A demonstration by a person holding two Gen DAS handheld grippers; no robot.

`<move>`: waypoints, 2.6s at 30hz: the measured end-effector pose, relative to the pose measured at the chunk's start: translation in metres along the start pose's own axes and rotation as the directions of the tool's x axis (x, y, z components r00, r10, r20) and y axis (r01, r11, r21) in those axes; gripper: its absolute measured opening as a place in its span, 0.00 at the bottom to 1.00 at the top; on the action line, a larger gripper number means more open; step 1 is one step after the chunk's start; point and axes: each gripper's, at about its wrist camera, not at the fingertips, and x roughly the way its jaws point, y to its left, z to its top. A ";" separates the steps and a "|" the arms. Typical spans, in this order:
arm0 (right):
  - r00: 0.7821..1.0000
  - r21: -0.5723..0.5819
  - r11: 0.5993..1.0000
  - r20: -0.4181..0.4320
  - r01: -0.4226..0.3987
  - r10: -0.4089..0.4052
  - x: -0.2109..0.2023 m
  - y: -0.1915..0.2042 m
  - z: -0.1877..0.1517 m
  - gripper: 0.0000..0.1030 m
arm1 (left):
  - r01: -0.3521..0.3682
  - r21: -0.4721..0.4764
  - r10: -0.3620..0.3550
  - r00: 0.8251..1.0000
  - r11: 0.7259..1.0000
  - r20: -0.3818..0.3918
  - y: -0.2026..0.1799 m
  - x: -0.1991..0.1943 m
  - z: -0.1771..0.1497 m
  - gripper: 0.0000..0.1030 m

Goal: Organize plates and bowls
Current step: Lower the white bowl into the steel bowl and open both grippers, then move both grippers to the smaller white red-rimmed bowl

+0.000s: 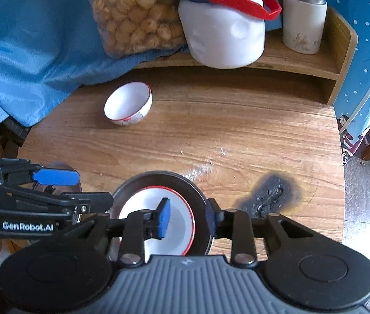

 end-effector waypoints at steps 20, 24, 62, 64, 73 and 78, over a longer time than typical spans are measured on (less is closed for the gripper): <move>0.995 0.012 0.995 -0.005 0.095 -0.095 0.022 0.022 0.011 0.99 | -0.118 -0.234 0.117 0.993 0.965 -0.018 0.083 0.019 0.006 0.99; 0.992 0.027 0.992 -0.028 0.120 -0.120 0.031 0.027 0.014 0.99 | -0.141 -0.276 0.140 0.990 0.951 -0.026 0.101 0.025 0.009 0.99; 0.953 -0.053 0.956 -0.081 0.288 -0.291 0.095 0.067 0.096 1.00 | -0.119 -0.105 0.130 0.986 0.987 0.107 0.154 0.072 0.094 0.99; 0.953 -0.061 0.955 -0.072 0.290 -0.294 0.097 0.068 0.102 1.00 | -0.118 -0.094 0.128 0.985 0.989 0.113 0.154 0.073 0.098 0.99; 0.954 -0.039 0.956 -0.059 0.291 -0.293 0.109 0.068 0.116 1.00 | -0.108 -0.064 0.114 0.989 0.992 0.093 0.154 0.080 0.107 0.99; 0.957 -0.022 0.959 -0.055 0.284 -0.285 0.112 0.065 0.120 1.00 | -0.092 -0.079 0.099 0.992 0.993 0.081 0.150 0.085 0.103 0.99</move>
